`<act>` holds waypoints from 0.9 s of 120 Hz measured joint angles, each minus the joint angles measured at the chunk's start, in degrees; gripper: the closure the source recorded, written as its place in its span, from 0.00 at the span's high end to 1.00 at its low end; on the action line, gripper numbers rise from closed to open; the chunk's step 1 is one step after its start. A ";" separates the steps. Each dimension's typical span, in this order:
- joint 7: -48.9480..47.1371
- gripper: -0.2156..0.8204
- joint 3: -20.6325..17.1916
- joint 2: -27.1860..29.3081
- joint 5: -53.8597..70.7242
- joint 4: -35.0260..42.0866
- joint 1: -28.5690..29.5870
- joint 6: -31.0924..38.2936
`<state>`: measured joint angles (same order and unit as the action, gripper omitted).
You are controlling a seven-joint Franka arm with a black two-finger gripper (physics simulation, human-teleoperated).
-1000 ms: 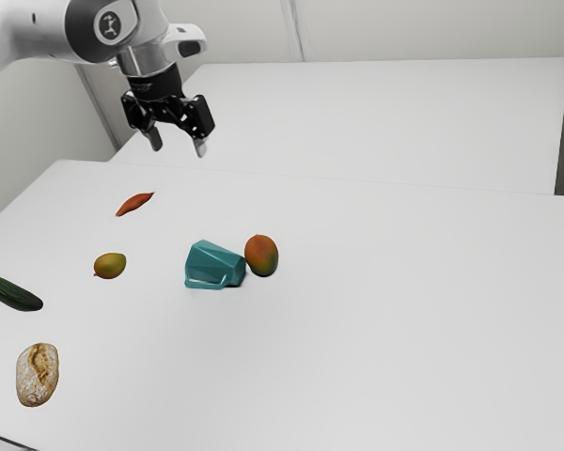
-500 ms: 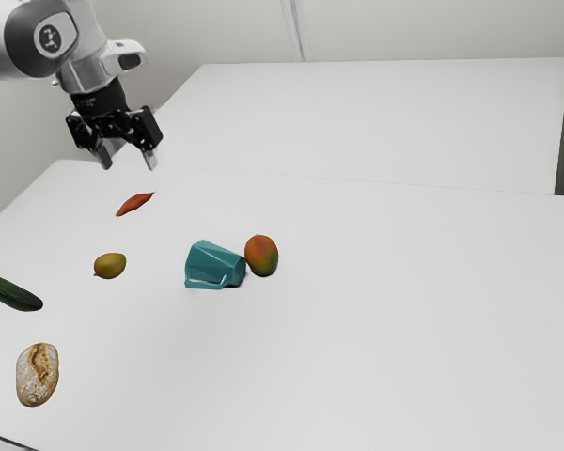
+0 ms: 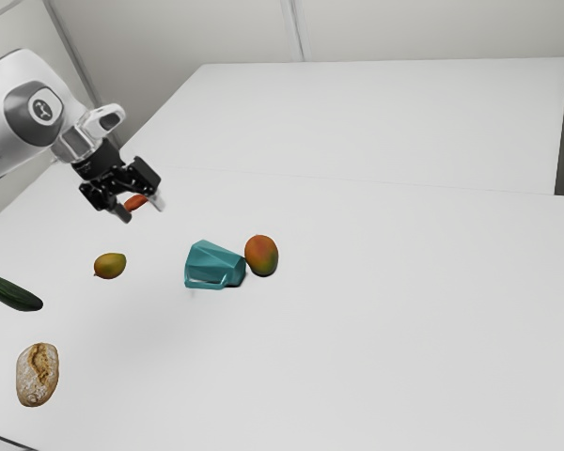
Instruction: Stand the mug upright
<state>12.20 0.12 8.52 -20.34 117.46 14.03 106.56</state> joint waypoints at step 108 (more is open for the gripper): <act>26.68 0.76 0.30 -13.79 -27.76 5.68 4.89 10.35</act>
<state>38.88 0.42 -5.27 -48.10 123.14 18.93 116.90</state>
